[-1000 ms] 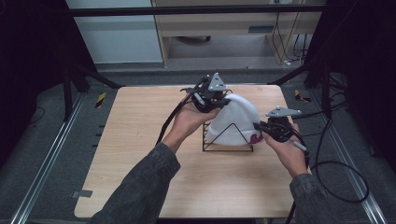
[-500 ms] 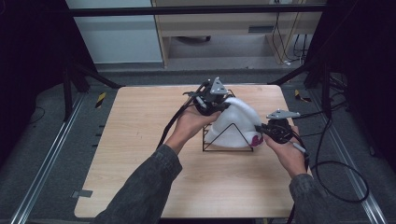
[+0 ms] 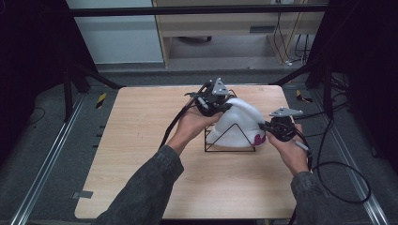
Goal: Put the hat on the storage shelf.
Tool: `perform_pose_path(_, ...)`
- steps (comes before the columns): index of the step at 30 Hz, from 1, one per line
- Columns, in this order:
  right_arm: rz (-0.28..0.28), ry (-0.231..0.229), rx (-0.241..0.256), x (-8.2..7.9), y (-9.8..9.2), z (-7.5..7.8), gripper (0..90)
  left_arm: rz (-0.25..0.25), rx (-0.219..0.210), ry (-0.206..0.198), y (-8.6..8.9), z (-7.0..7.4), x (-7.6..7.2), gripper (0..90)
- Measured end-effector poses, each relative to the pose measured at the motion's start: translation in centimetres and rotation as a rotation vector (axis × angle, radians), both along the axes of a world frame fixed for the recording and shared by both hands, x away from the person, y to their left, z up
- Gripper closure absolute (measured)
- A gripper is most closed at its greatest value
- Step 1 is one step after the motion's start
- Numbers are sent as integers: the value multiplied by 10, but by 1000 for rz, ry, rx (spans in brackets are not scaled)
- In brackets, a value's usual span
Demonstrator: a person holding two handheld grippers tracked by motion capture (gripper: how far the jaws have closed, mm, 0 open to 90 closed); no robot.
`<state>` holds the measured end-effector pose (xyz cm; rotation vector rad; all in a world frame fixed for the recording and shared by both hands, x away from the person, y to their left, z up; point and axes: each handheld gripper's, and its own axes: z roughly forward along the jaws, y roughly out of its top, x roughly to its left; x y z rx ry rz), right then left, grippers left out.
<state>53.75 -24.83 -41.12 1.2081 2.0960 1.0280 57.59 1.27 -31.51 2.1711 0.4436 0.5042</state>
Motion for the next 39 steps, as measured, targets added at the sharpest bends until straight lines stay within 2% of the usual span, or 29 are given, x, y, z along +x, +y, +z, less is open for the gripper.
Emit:
perform_pose_path(5,10,3,2,-6,3,-3,815,-1,1,9,1,-1,0,788)
perform_pose_path(9,27,2,4,-15,4,-6,806,-21,0,16,-1,-2,-3,782)
perform_pose_path(13,16,3,8,-19,3,-7,726,-15,-13,32,-1,-1,-3,742)
perform_pose_path(14,16,3,8,-19,3,-7,726,-15,-13,32,-1,-1,-3,718)
perform_pose_path(15,1,0,15,-21,3,-5,654,-6,-18,38,-1,0,-3,680)
perform_pose_path(16,1,0,15,-21,3,-5,654,-6,-18,38,-1,0,-3,654)
perform_pose_path(18,-5,-7,21,-26,6,-3,591,12,-27,28,0,1,-4,631)
perform_pose_path(19,-6,-5,23,-28,7,-2,561,17,-39,38,2,2,-4,611)
perform_pose_path(20,-8,-16,20,-31,8,1,503,21,-45,45,2,2,-4,538)
perform_pose_path(21,-8,-16,20,-31,8,1,503,26,-46,50,3,3,-4,538)
perform_pose_path(23,-17,-14,27,-36,9,3,430,29,-47,49,6,4,-5,464)
perform_pose_path(26,-18,-26,23,-40,10,3,402,28,-60,33,12,8,-10,434)
perform_pose_path(31,-25,-33,25,-44,9,3,368,37,-51,11,20,11,-14,355)
perform_pose_path(32,-31,-36,27,-47,8,2,339,34,-49,6,24,13,-16,332)
perform_pose_path(34,-36,-32,28,-48,7,2,325,37,-53,2,25,14,-17,307)
perform_pose_path(35,-39,-31,33,-52,7,2,303,40,-57,0,27,14,-18,253)
perform_pose_path(37,-39,-35,26,-53,6,2,291,44,-59,4,29,15,-20,199)
perform_pose_path(39,-42,-36,30,-56,6,2,269,44,-65,11,32,15,-23,179)
